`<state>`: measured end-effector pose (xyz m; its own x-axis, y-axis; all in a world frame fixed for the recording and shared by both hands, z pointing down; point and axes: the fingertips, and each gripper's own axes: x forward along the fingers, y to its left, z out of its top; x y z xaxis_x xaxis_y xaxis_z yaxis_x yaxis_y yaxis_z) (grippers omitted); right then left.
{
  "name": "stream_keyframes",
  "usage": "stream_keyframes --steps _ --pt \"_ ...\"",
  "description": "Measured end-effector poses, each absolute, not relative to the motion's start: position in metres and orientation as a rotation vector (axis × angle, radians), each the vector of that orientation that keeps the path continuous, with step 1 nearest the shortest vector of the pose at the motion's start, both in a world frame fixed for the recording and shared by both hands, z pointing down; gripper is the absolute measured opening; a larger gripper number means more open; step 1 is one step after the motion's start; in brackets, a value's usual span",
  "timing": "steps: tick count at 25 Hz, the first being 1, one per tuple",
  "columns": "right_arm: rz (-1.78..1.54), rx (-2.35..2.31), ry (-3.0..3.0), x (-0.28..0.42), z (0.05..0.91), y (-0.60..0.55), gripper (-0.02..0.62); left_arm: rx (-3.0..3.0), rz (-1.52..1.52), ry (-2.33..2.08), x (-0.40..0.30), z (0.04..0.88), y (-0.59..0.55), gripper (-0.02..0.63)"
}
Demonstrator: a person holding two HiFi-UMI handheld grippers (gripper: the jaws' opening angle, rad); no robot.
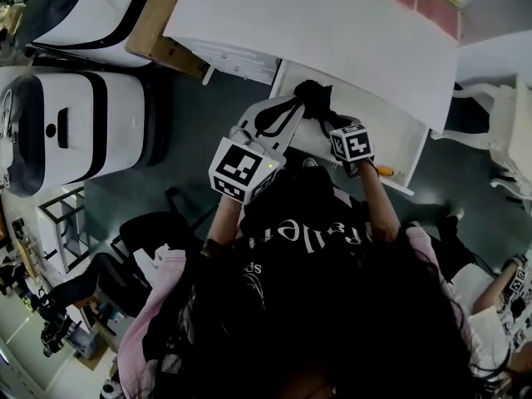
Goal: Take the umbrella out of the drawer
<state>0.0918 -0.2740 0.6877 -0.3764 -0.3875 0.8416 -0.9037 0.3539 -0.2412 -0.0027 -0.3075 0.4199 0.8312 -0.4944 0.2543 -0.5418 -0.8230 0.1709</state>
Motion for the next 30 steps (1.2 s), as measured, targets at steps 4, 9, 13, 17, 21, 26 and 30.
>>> stream_keyframes --steps 4,9,13,17,21,26,30 --pt "1.017 1.078 -1.858 0.093 0.72 -0.279 0.171 2.754 0.306 -0.809 -0.01 0.428 -0.313 0.026" --pt "0.921 1.038 -1.79 0.097 0.742 -0.292 0.22 2.714 0.317 -0.86 -0.022 0.435 -0.319 0.026" --pt "0.824 0.951 -1.712 0.1 0.761 -0.292 0.242 2.695 0.318 -0.902 -0.03 0.438 -0.323 0.026" --pt "0.801 0.898 -1.679 0.098 0.773 -0.293 0.253 2.683 0.311 -0.951 -0.037 0.437 -0.327 0.026" --pt "0.794 0.862 -1.648 0.095 0.784 -0.295 0.261 2.677 0.32 -0.953 -0.045 0.446 -0.32 0.026" --pt "0.809 0.866 -1.597 0.091 0.795 -0.293 0.272 2.631 0.335 -1.003 -0.062 0.454 -0.315 0.026" --pt "0.766 0.906 -1.585 0.085 0.802 -0.302 0.275 2.608 0.344 -1.035 -0.073 0.458 -0.312 0.026"
